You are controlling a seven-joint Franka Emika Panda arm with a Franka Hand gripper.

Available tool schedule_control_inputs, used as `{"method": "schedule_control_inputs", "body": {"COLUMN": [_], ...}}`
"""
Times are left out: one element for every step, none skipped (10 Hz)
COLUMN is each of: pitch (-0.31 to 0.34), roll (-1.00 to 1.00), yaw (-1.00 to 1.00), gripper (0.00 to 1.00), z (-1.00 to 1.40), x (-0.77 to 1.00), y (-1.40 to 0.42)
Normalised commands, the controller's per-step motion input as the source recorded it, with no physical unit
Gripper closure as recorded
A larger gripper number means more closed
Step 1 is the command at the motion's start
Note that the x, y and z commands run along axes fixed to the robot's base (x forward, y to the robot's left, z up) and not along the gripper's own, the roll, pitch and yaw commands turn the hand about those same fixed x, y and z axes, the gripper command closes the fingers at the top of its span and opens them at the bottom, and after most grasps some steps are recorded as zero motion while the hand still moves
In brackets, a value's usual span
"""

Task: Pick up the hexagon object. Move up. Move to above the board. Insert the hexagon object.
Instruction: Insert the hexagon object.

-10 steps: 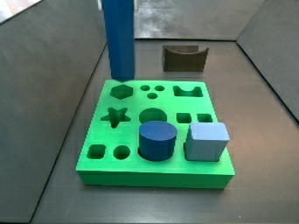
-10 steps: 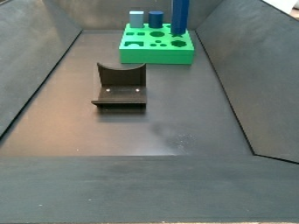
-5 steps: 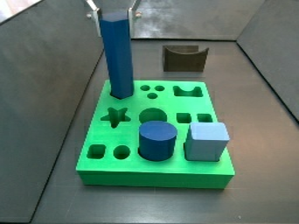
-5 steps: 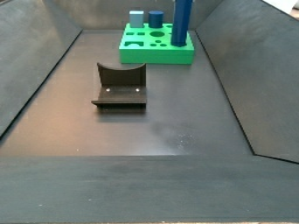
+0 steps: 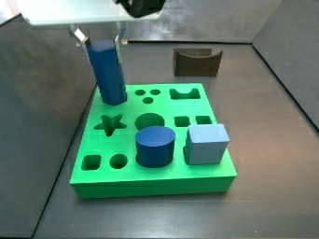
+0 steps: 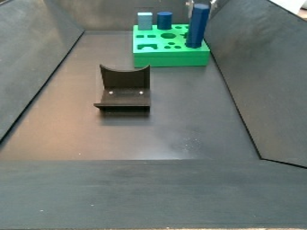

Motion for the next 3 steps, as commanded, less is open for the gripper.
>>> {"method": "schedule_control_inputs", "body": {"pitch": [-0.156,0.01,0.0], "roll": [0.13,0.0,0.0], "yaw": [0.1,0.0,0.0], "gripper": [1.0,1.0,1.0], "z": [-0.72,0.0,0.0], "x": [-0.13,0.0,0.0], "y": [-0.09,0.0,0.0]}}
